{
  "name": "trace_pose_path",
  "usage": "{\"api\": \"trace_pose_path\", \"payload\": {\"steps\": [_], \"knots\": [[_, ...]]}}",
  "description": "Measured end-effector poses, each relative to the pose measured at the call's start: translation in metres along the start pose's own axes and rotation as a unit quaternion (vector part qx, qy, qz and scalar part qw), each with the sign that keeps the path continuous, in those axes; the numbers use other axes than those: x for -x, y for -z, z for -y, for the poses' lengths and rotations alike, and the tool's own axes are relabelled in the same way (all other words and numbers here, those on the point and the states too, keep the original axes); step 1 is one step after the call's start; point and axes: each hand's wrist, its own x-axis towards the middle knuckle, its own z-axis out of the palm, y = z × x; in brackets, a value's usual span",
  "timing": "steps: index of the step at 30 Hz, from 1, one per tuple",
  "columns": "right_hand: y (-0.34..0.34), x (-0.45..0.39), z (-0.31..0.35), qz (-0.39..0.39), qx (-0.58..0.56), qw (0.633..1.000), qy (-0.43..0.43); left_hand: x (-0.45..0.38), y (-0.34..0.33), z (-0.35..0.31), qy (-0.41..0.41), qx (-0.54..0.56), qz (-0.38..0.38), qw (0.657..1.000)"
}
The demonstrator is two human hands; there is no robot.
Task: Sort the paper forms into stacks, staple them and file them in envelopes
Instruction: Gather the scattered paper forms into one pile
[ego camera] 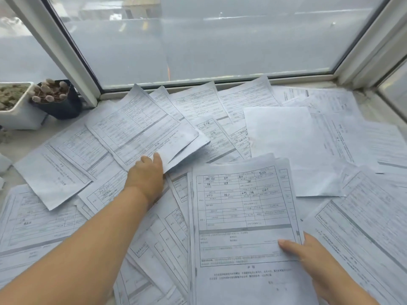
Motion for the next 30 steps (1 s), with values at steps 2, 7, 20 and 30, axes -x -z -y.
{"api": "trace_pose_path", "payload": {"steps": [2, 7, 20, 30], "knots": [[0.001, 0.001, 0.002, 0.025, -0.014, 1.000, -0.009, -0.005, 0.004, 0.005, 0.001, 0.018, -0.012, 1.000], [-0.005, 0.002, 0.007, 0.052, -0.028, 0.998, -0.012, -0.002, 0.022, 0.026, 0.042, 0.228, -0.088, 0.969], [-0.020, 0.000, 0.025, 0.140, -0.134, 0.977, -0.085, 0.223, -0.048, -0.077, -0.358, 0.250, -0.128, 0.890], [-0.012, -0.009, 0.030, -0.037, -0.115, 0.993, -0.009, 0.239, -0.014, -0.018, 0.140, 0.726, -0.055, 0.671]]}}
